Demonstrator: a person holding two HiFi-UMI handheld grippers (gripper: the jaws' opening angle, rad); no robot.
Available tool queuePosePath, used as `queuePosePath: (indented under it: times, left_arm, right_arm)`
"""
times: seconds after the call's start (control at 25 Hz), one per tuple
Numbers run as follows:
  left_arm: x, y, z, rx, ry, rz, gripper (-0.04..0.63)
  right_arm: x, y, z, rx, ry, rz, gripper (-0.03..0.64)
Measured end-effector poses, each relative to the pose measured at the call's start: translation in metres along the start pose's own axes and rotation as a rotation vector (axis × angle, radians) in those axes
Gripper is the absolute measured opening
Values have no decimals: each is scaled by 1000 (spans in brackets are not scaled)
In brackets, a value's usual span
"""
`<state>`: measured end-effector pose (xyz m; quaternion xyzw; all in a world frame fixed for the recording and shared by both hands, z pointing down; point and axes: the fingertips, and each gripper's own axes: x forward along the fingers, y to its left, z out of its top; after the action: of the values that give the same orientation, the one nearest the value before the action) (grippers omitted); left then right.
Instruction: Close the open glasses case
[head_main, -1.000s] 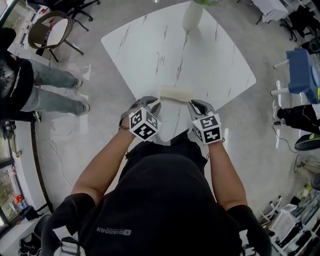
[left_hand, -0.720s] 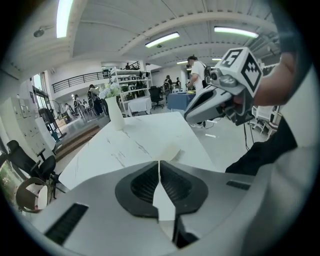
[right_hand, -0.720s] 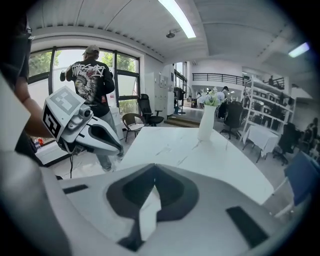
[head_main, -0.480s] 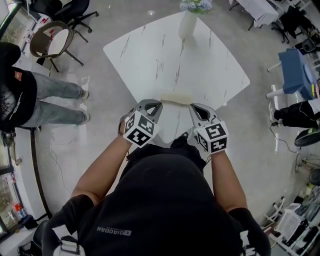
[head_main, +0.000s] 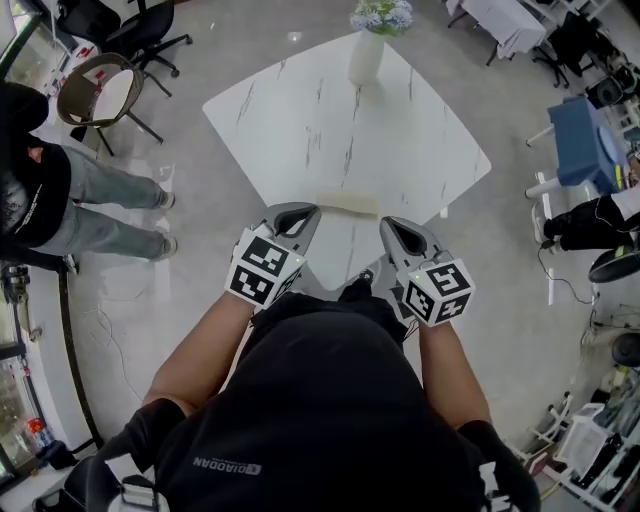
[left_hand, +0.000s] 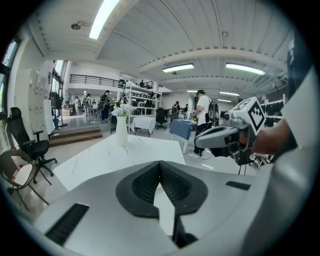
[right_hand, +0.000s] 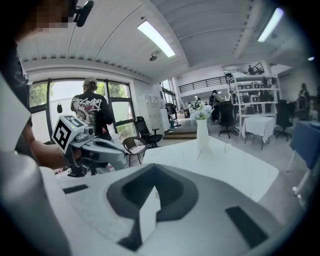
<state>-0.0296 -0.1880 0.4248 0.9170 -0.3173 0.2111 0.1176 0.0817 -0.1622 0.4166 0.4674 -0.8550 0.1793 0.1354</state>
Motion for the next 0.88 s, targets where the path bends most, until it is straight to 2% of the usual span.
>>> queuePosePath:
  times: [0.16, 0.28, 0.6, 0.88]
  left_arm:
    - [-10, 4, 10, -53, -35, 13, 3]
    - [-13, 7, 12, -49, -38, 26, 3]
    - [-16, 1, 9, -56, -31, 12, 3]
    - [-19, -5, 8, -50, -31, 5, 3]
  right_arm:
    - [-10, -7, 10, 79, -51, -19, 2]
    - [-13, -11, 13, 95, -72, -28, 2]
    - [-22, -3, 7, 40, -71, -59, 2]
    - [-26, -4, 1, 35, -62, -70, 2]
